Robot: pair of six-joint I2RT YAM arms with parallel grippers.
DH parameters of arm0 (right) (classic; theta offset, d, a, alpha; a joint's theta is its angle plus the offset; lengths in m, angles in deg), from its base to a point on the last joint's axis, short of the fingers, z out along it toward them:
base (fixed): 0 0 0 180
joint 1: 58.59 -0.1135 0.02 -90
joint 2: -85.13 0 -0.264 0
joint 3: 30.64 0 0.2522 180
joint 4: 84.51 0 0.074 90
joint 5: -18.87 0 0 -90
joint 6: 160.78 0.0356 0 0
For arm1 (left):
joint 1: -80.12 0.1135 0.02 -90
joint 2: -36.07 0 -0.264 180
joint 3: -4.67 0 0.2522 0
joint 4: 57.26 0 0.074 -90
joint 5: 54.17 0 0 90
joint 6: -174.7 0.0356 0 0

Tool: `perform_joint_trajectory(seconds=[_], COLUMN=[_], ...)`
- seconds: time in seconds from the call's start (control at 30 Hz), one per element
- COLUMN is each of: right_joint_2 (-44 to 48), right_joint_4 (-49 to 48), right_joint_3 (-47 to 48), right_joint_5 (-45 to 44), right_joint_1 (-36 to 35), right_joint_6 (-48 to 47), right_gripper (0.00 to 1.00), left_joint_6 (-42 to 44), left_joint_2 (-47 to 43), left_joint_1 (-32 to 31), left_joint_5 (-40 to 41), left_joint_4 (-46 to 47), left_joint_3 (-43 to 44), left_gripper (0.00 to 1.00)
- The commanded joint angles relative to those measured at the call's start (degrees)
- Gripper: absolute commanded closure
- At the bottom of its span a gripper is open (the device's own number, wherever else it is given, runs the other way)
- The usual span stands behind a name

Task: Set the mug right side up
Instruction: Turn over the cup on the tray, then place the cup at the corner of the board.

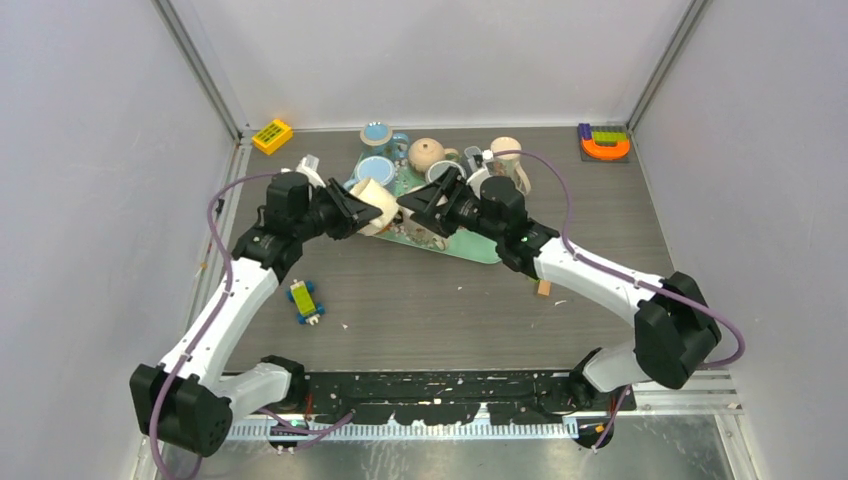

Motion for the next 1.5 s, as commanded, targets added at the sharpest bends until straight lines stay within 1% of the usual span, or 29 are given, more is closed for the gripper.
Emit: perform_joint_trajectory(seconds=[0.0, 0.17, 0.27, 0.37, 0.5, 0.7, 0.8, 0.83, 1.07, 1.13, 1.33, 1.47], right_joint_2=[5.04, 9.28, 12.37, 15.63, 19.74, 25.23, 27.67, 28.35, 32.59, 33.37, 33.45, 32.45], right_joint_4=[8.37, 15.19, 19.63, 23.20, 27.19, 32.61, 34.95, 35.64, 39.56, 40.19, 40.44, 39.84], right_joint_3=[3.06, 3.20, 3.45, 3.27, 3.10, 2.68, 2.65, 2.66, 1.77, 1.34, 0.14, -0.43], right_joint_5=[-3.01, -5.03, -6.67, -8.26, -9.80, -12.40, -13.16, -15.10, -18.60, -19.46, -20.42, -20.07], right_joint_1=[-0.06, -0.08, -0.07, -0.08, -0.03, -0.03, -0.07, -0.09, -0.02, -0.03, -0.01, -0.02], right_joint_6=[-6.83, -11.53, -14.29, -16.63, -19.44, -23.67, -25.70, -26.39, -29.59, -30.32, -31.30, -31.09], right_gripper=[0.27, 0.24, 0.23, 0.22, 0.20, 0.19, 0.18, 0.18, 0.17, 0.16, 0.15, 0.15], left_joint_6=[10.77, 16.78, 20.68, 23.48, 26.07, 30.98, 33.21, 33.77, 34.55, 35.08, 35.32, 35.29], left_joint_2=[-2.82, -0.40, 1.78, 4.91, 10.74, 21.33, 26.29, 27.95, 37.27, 38.95, 42.61, 44.29], left_joint_1=[0.62, 1.82, 2.79, 5.20, 8.85, 13.23, 14.45, 14.83, 16.86, 18.68, 20.39, 20.55], left_joint_5=[9.99, 18.32, 24.65, 28.46, 28.92, 26.96, 24.02, 23.09, 17.51, 15.97, 13.48, 12.54], left_joint_4=[-4.99, -8.19, -7.71, -4.18, 3.66, 17.33, 23.55, 24.83, 30.29, 31.26, 31.92, 30.60], left_joint_3=[8.85, 12.77, 14.58, 14.94, 14.67, 14.75, 15.17, 15.65, 17.84, 18.18, 18.14, 17.77], left_gripper=[1.00, 1.00, 1.00, 1.00, 1.00, 1.00, 1.00, 1.00, 1.00, 1.00, 1.00, 0.96])
